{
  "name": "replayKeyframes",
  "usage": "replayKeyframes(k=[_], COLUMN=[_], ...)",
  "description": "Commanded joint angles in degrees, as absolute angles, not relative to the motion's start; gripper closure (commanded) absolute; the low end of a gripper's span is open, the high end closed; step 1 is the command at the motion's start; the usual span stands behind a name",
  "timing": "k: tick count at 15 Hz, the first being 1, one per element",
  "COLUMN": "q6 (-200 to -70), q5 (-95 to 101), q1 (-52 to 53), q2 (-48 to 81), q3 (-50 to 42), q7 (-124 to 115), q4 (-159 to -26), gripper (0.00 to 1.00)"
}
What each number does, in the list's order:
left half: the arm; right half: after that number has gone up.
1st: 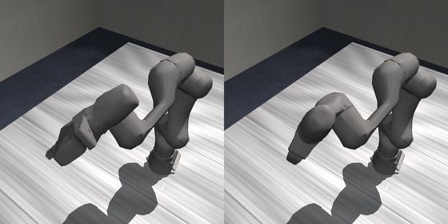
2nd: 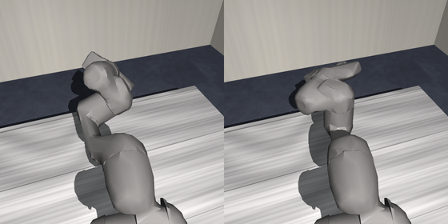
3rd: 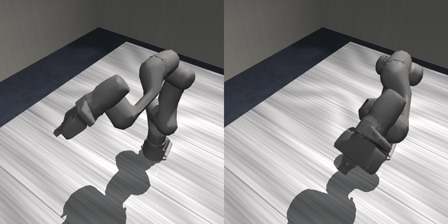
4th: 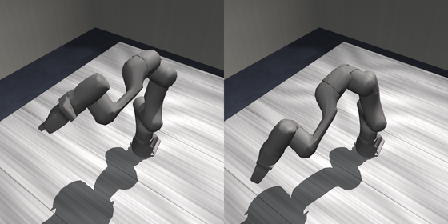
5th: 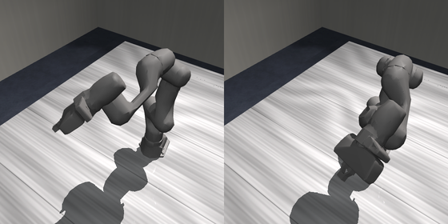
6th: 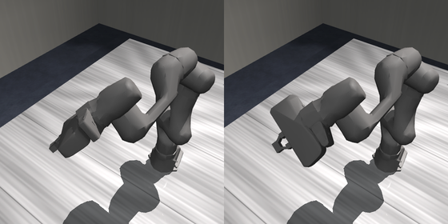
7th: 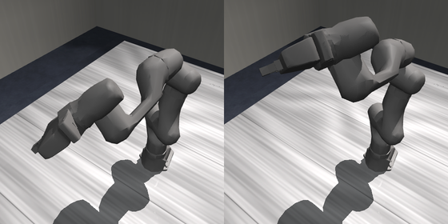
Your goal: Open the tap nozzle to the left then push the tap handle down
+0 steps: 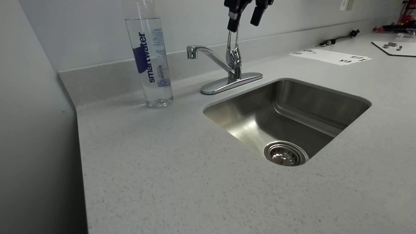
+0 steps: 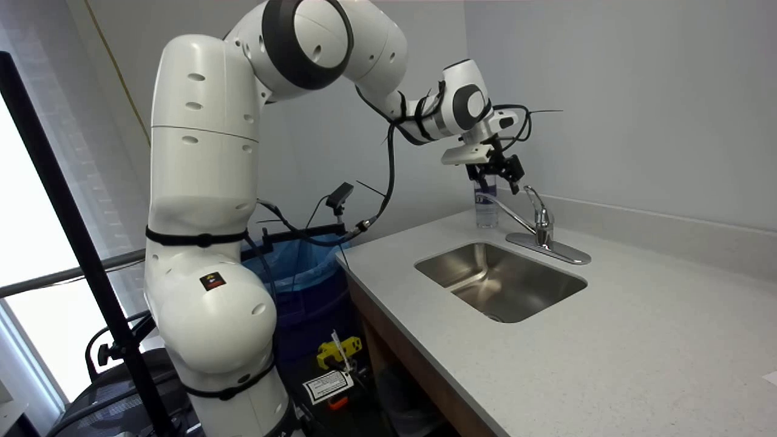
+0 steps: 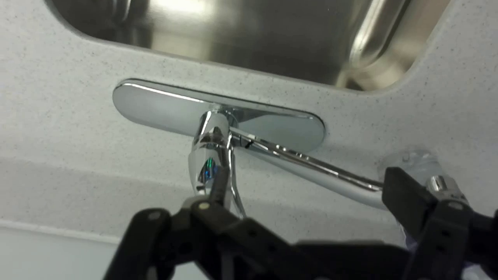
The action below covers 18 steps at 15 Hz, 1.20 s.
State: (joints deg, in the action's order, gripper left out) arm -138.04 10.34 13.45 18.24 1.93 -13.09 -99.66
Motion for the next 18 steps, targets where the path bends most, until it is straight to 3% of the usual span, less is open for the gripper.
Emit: replayKeyframes(k=[1, 18], q6=[-142.8, -157.9], q5=[8.69, 9.64], q1=[11.51, 11.64], q2=[14.39, 17.35], q3=[2.98, 0.97], q7=[-11.65, -14.09], q4=[-102.47, -103.26], gripper=[0.0, 0.0])
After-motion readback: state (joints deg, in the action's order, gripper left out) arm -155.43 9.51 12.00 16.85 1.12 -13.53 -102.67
